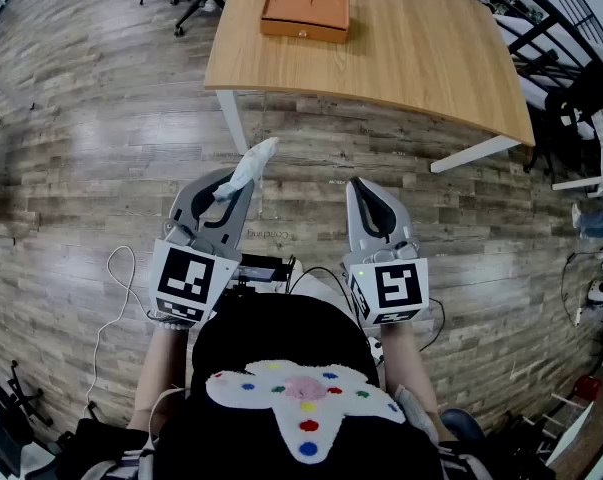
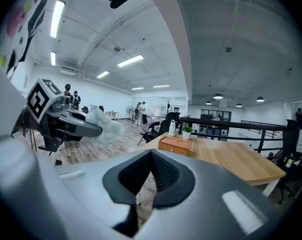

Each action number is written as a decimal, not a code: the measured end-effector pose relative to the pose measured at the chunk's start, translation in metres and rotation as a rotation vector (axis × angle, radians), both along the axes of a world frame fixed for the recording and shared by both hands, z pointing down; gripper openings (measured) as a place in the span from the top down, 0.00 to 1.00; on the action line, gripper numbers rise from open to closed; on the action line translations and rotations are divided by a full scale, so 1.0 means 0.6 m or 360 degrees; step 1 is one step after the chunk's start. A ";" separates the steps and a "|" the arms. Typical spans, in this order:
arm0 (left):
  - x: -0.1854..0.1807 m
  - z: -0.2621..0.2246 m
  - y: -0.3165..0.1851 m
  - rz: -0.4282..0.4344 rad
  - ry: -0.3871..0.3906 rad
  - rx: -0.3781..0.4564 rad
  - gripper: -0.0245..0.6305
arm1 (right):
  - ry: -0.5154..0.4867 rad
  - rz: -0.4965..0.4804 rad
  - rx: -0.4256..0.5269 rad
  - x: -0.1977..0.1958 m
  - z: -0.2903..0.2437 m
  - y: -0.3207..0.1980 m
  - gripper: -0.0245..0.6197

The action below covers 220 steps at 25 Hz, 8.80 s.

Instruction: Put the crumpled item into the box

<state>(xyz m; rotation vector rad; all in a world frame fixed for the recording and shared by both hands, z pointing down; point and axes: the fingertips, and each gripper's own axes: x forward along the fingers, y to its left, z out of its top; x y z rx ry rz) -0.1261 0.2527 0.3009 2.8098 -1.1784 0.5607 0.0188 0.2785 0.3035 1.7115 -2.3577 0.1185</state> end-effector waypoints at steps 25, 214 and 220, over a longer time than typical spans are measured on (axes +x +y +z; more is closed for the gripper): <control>0.024 0.003 0.023 -0.0096 -0.0033 -0.0021 0.89 | -0.0173 0.0025 -0.0013 0.050 0.011 0.007 0.95; 0.035 0.105 -0.647 -0.0299 0.0026 -0.0201 0.89 | -0.0053 -0.0044 -0.0748 0.019 0.399 -0.771 0.85; 0.034 0.109 -0.644 -0.0273 0.0026 -0.0207 0.89 | -0.0079 -0.0029 -0.0755 0.016 0.401 -0.761 0.85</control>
